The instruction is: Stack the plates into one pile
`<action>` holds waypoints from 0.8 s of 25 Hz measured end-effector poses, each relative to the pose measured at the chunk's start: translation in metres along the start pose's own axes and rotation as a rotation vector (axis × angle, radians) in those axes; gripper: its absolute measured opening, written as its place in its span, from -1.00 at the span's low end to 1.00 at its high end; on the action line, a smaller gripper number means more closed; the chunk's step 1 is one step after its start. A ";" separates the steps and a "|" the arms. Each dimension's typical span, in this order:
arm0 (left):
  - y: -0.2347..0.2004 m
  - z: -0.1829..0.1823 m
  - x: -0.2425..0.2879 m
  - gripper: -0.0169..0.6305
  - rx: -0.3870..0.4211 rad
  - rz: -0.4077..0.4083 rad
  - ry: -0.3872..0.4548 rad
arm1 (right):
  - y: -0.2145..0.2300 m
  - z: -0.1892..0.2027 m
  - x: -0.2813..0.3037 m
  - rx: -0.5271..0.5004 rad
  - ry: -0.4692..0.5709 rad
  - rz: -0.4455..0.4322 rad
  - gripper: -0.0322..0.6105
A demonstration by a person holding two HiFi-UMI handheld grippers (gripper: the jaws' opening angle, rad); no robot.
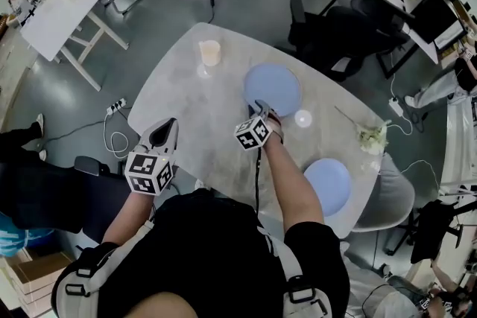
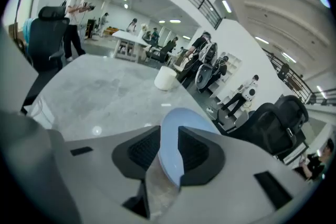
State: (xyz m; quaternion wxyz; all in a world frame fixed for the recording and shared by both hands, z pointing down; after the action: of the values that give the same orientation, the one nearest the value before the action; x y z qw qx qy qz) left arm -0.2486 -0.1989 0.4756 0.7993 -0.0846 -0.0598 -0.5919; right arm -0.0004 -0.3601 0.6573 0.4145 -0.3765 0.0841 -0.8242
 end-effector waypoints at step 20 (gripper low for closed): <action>0.060 -0.042 0.056 -0.94 -0.008 0.287 0.127 | 0.058 -0.091 -0.252 0.461 0.627 0.470 -0.88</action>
State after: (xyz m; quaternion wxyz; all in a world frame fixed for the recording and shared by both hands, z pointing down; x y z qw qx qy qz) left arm -0.1752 -0.2429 0.4416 0.8776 -0.0578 0.0057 -0.4758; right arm 0.0661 -0.2249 0.4284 0.6178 0.0228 0.1032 -0.7792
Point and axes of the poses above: the fingertips, and each gripper's own axes: x forward along the fingers, y to its right, z out of its underside, the point moved 9 cm from there along -x, backward along the fingers, and after that the axes turned 10 degrees about y, right-handed, at the moved point
